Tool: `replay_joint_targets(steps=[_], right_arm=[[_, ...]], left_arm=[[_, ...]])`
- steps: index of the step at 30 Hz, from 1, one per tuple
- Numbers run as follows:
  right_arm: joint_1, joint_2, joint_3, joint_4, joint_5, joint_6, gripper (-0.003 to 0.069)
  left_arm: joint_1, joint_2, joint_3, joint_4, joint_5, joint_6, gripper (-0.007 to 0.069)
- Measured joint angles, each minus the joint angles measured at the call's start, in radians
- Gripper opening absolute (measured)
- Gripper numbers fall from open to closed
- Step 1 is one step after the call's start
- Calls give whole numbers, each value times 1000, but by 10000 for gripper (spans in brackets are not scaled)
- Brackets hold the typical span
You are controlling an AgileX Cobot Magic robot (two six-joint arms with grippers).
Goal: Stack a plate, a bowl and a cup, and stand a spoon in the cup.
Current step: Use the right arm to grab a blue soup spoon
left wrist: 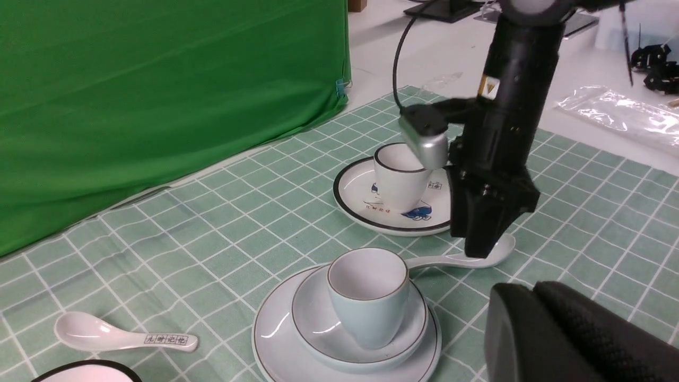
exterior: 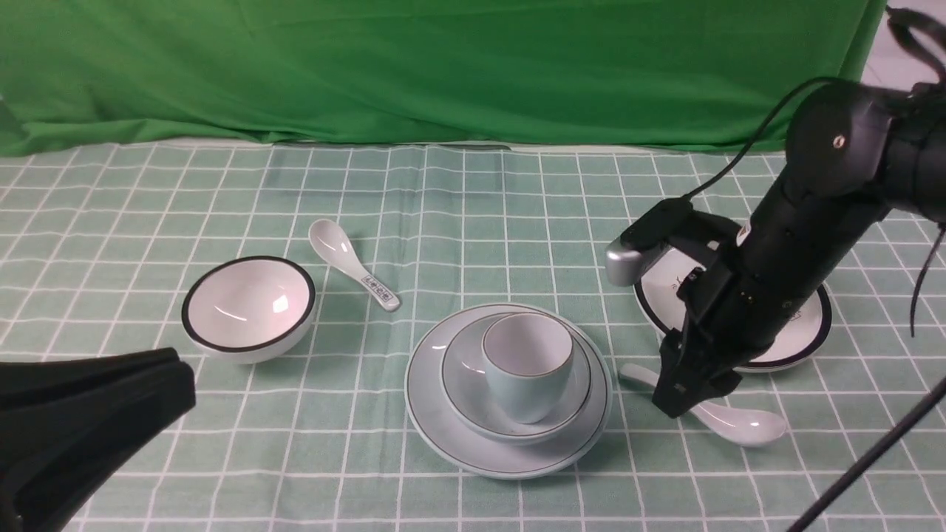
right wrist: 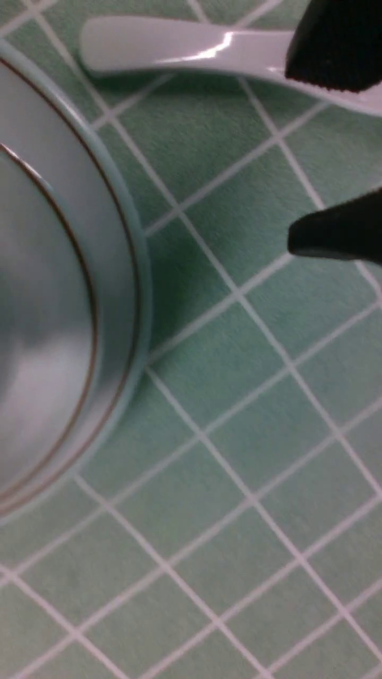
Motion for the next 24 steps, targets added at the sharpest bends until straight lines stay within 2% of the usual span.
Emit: replay_joint_targets(steps=[7,19,22,24], right_arm=[[-2,85,0,-47,-182,-46,451],[-2,163,-1,-66,-210,-48,451],[-2,166,-3,-72,-212,-48,402],[-3,167,-5,-82,-214,-44,306]], left_arm=[[0,0,0,0,-2,-1,10],[0,0,0,0,-2,-5,10],[0,0,0,0,-2,-4,10],[0,0,0,0,-2,-4,10]])
